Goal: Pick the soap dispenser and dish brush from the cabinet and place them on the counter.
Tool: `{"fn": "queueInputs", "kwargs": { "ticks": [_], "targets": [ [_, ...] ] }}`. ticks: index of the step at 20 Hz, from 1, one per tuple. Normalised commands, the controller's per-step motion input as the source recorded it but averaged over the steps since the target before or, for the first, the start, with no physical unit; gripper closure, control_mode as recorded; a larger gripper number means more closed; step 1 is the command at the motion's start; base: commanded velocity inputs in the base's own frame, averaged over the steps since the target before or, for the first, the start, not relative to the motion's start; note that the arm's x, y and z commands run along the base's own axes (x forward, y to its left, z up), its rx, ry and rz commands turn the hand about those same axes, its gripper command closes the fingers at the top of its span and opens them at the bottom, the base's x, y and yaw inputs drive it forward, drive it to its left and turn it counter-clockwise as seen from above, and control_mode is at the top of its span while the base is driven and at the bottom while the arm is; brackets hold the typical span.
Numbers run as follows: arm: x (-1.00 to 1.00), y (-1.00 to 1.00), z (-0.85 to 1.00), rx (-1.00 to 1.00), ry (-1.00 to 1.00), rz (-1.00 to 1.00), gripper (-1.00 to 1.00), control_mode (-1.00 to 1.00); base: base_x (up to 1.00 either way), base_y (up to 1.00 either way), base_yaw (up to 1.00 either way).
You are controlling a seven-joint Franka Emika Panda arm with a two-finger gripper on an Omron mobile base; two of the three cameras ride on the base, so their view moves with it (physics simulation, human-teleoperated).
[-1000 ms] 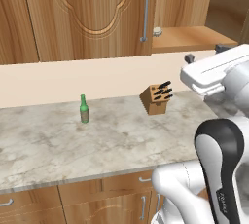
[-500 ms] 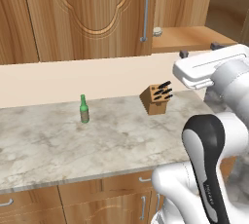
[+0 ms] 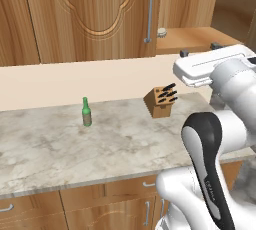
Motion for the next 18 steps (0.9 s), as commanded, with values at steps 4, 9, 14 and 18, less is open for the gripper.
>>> {"fn": "queueInputs", "kwargs": {
  "ticks": [4, 9, 14, 18],
  "targets": [
    [0.29, 0.01, -0.12, 0.00, -0.01, -0.01, -1.00, -1.00, 0.00, 0.00, 0.00],
    [0.31, 0.05, -0.09, 0.00, -0.02, -0.03, -1.00, -1.00, 0.00, 0.00, 0.00],
    [0.19, 0.10, 0.00, 0.00, 0.00, -0.03, -1.00, -1.00, 0.00, 0.00, 0.00],
    [0.18, 0.09, 0.00, 0.00, 0.00, -0.03, -1.00, -1.00, 0.00, 0.00, 0.00]
  ]
}}
